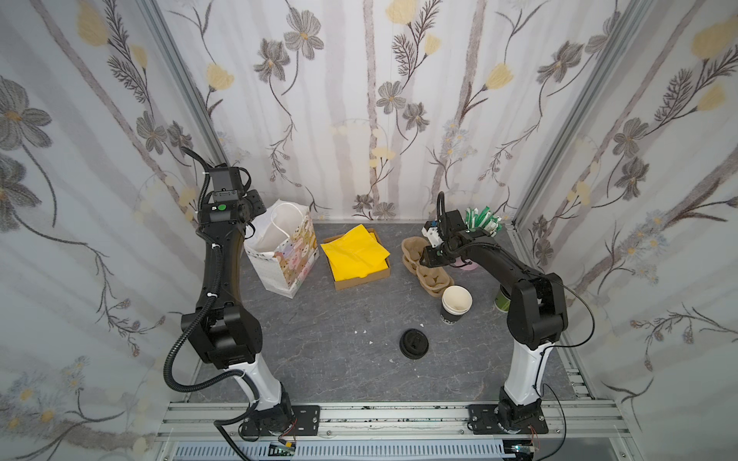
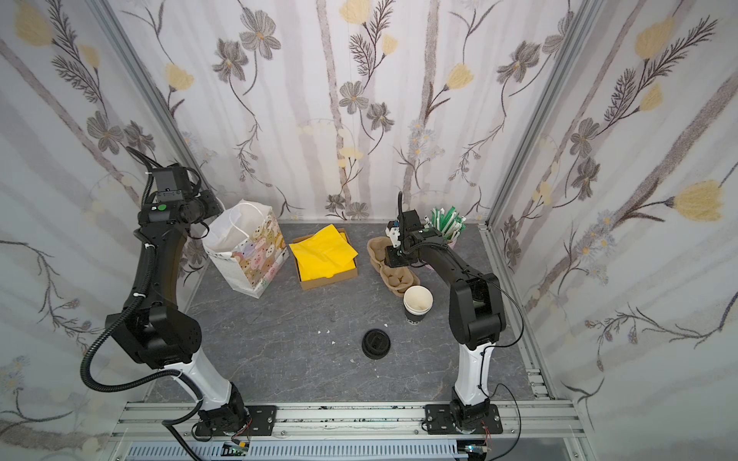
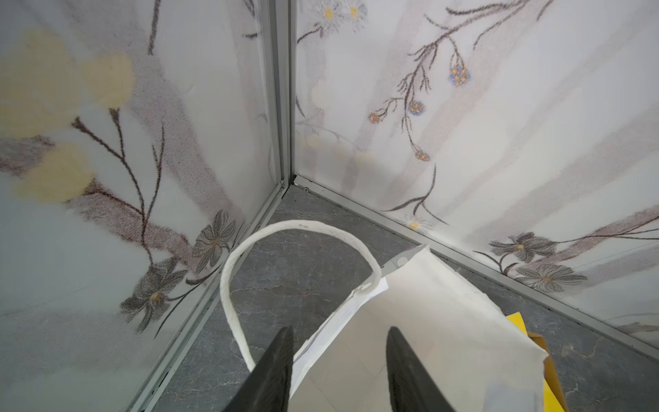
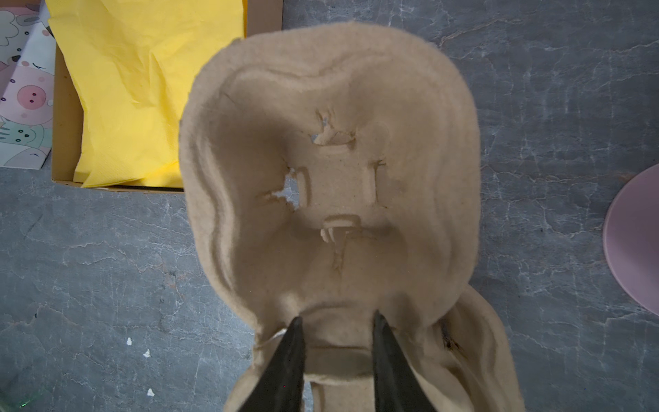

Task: Pack a coffee takeout order
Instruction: Pick up the cup tray from the cup tray, then pick up the takeout bag from the top-left of the table.

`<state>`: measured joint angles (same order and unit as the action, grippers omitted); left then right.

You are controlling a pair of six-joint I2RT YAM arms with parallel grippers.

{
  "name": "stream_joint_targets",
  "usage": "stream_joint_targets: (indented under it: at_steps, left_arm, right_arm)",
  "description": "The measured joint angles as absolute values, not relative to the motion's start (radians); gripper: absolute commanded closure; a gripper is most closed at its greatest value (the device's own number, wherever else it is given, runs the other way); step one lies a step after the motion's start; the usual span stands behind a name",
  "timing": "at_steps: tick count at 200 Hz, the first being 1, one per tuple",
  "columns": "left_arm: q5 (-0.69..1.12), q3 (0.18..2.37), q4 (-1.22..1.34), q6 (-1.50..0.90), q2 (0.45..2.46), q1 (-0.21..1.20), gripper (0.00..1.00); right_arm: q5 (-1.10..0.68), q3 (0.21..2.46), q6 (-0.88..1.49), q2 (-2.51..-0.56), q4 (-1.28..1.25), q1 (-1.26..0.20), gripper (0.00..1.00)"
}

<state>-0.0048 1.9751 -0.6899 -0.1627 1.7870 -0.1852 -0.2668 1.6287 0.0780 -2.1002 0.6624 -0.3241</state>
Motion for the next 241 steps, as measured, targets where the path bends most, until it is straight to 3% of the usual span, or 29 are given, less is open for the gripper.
stream_joint_targets:
  at_steps: [26,166,198,241]
  left_arm:
    - [-0.024,1.994,-0.709,-0.124,1.811,-0.198,0.47]
    - [-0.030,1.966,-0.745,-0.059,1.897,-0.212,0.48]
    - [-0.029,1.949,-0.760,-0.059,1.903,-0.212,0.56]
    - [0.025,1.929,-0.768,-0.059,1.898,-0.213,0.75]
  right_arm:
    - [-0.267,1.583,0.078,-2.078,0.652,-0.323,0.70]
    - [-0.315,1.494,0.096,-2.042,0.585,-0.284,0.71]
    - [-0.331,1.526,0.096,-2.068,0.583,-0.282,0.71]
    - [-0.335,1.552,0.096,-2.075,0.583,-0.280,0.70]
